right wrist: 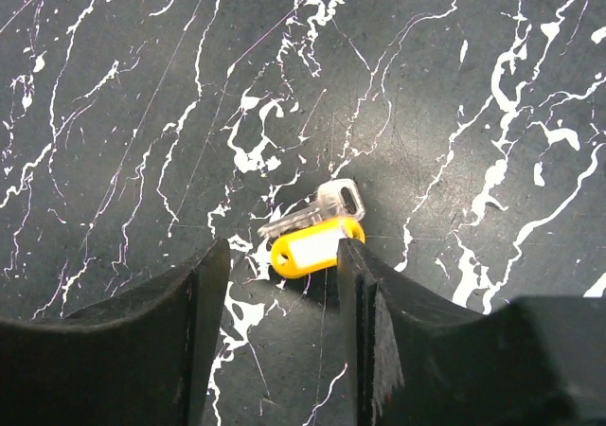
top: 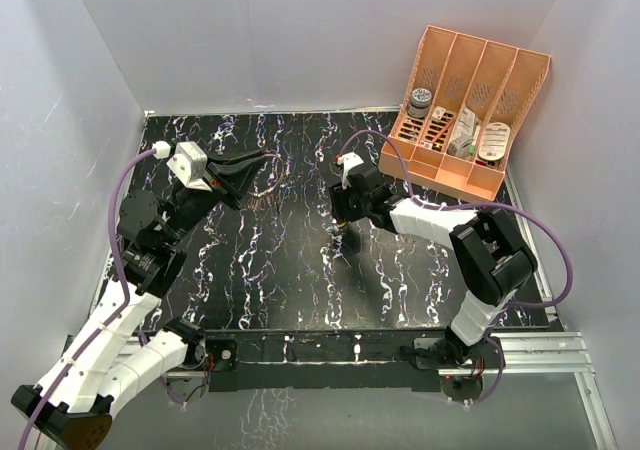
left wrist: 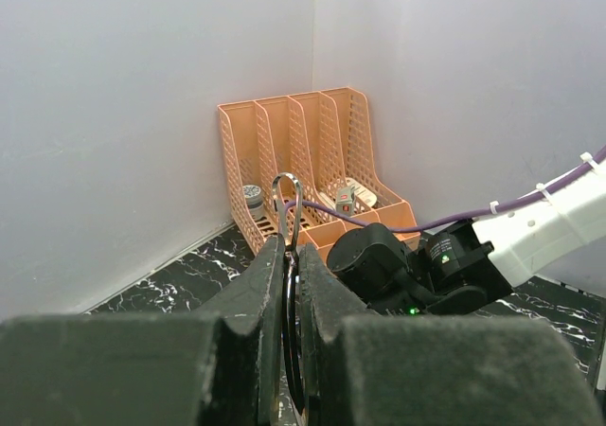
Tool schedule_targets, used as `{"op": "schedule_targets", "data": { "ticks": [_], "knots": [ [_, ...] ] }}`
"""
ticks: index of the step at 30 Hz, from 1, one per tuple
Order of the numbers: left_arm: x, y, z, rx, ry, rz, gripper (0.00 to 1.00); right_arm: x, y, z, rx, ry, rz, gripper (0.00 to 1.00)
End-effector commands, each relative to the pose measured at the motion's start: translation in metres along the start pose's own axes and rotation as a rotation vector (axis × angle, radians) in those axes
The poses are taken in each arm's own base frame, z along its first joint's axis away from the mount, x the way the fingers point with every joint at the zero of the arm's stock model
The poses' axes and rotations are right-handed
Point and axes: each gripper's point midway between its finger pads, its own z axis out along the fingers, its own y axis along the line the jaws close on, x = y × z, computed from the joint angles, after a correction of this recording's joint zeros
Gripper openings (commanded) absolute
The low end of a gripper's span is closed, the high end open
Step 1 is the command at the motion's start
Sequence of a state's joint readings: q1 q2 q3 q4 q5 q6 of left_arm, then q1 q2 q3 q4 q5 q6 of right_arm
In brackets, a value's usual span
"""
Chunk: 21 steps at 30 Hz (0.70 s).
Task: Remove the keys from the keyring
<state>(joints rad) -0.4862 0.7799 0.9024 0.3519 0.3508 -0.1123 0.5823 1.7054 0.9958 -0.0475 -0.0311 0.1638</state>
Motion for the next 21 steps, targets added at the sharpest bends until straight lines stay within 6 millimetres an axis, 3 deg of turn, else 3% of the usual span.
{"op": "schedule_targets", "data": {
  "ticks": [1,8,11,13,17,21],
  "knots": [
    [-0.019,-0.001,-0.002,-0.005,-0.066,0.014,0.0,-0.025,-0.001,-0.002,0.008,-0.089,0.01,0.49],
    [-0.018,0.0,-0.001,-0.005,-0.066,0.015,0.0,-0.039,0.001,-0.017,0.006,-0.134,-0.003,0.49],
    [-0.018,0.004,-0.002,-0.028,-0.072,0.015,0.0,-0.049,0.015,-0.033,-0.067,-0.179,-0.016,0.49],
    [-0.019,0.006,-0.002,-0.046,-0.08,0.014,0.0,-0.059,0.03,-0.053,-0.157,-0.264,-0.04,0.49],
    [-0.022,0.009,-0.001,-0.059,-0.096,0.001,0.0,-0.091,0.063,-0.124,-0.339,-0.563,-0.112,0.55],
    [-0.028,0.006,0.002,-0.043,-0.123,-0.016,0.0,-0.101,0.084,-0.163,-0.427,-0.686,-0.146,0.57]
  ]
}}
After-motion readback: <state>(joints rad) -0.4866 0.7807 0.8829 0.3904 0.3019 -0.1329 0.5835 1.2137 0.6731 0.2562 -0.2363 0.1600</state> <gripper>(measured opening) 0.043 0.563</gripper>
